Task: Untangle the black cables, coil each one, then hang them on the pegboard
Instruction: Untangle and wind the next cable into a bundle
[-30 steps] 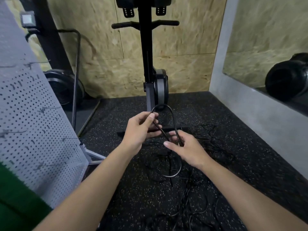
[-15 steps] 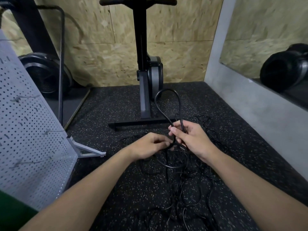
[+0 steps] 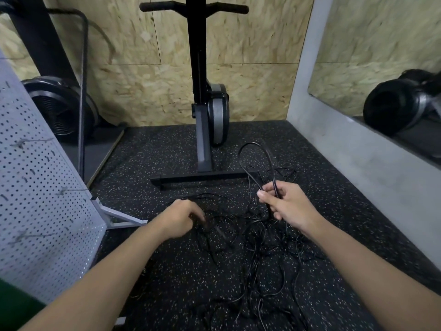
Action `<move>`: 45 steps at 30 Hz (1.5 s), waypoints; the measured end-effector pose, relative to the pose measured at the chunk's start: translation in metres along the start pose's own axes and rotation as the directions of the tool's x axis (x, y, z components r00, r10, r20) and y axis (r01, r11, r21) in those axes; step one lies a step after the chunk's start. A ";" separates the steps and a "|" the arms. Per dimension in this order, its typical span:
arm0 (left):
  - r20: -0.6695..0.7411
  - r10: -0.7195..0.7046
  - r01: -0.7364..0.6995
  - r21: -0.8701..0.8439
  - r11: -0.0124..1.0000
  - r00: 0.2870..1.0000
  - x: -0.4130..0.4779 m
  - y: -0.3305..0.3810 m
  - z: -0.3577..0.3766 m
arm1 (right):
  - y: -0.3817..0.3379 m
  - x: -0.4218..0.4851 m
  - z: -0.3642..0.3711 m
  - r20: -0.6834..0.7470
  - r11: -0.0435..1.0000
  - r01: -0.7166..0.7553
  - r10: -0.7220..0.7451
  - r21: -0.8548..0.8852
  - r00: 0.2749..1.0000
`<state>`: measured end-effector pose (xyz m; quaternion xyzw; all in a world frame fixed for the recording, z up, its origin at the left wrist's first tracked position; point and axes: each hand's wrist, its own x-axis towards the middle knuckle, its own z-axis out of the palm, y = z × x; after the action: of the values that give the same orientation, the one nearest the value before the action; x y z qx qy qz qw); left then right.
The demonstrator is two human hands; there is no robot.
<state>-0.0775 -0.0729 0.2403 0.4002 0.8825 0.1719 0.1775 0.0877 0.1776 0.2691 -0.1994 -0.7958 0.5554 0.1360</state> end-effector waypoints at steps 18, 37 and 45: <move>-0.431 -0.257 -0.260 -0.823 0.504 0.865 0.005 0.068 -0.017 | -0.017 -0.010 0.041 0.240 0.904 0.151 -0.056 -0.399 0.969; -0.196 -0.304 -0.100 -0.948 0.303 0.932 0.008 0.061 -0.012 | -0.014 -0.006 0.045 0.362 0.880 0.189 -0.021 -0.436 0.932; -0.195 -0.209 -0.071 -0.871 0.487 0.958 0.003 0.076 -0.004 | -0.015 -0.009 0.046 0.404 0.995 -0.082 0.098 -0.057 0.910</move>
<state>-0.0316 -0.0243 0.2767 0.1912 0.7051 0.6401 0.2378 0.0729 0.1306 0.2673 -0.1188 -0.8073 0.5748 -0.0616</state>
